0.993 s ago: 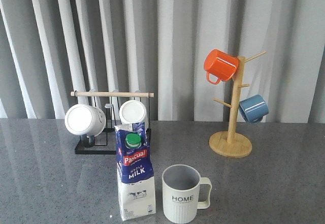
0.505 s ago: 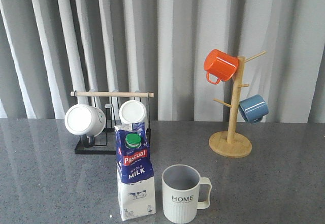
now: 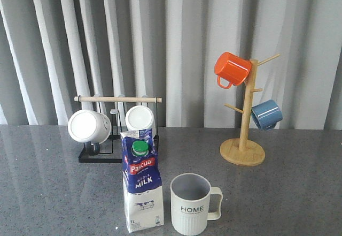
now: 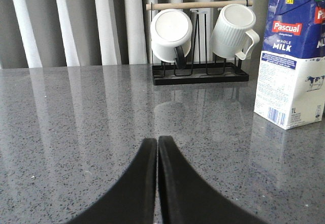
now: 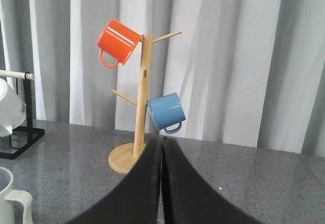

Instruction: Place milk next to cup

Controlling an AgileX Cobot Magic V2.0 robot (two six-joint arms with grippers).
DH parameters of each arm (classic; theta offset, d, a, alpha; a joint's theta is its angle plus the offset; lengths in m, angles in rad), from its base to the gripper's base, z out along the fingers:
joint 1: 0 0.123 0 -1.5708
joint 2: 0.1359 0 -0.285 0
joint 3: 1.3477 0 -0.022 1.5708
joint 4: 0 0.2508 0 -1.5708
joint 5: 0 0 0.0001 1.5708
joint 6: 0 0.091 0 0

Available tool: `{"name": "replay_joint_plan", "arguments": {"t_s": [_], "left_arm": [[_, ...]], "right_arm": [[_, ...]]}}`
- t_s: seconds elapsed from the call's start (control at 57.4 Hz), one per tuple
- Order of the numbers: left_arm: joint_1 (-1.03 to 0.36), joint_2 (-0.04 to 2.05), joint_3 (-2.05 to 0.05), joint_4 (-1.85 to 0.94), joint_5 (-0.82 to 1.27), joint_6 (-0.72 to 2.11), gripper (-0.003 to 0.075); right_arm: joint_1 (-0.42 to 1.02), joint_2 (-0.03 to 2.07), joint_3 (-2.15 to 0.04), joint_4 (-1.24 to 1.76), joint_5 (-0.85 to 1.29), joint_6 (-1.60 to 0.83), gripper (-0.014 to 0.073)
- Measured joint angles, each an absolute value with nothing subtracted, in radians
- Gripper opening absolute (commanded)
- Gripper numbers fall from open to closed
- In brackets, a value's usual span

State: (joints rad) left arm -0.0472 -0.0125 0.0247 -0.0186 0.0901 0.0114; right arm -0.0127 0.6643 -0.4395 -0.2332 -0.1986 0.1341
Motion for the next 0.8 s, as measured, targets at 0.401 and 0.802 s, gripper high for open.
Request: {"name": "replay_joint_plan", "arguments": {"t_s": [0.401, 0.802], "left_arm": [[-0.047, -0.012, 0.025, -0.019, 0.09, 0.011, -0.0007], [-0.047, -0.012, 0.025, -0.019, 0.09, 0.011, -0.0007]], "right_arm": [[-0.013, 0.428, -0.24, -0.232, -0.188, 0.124, -0.0009], [-0.013, -0.004, 0.025, -0.094, 0.015, 0.149, -0.0009]]}}
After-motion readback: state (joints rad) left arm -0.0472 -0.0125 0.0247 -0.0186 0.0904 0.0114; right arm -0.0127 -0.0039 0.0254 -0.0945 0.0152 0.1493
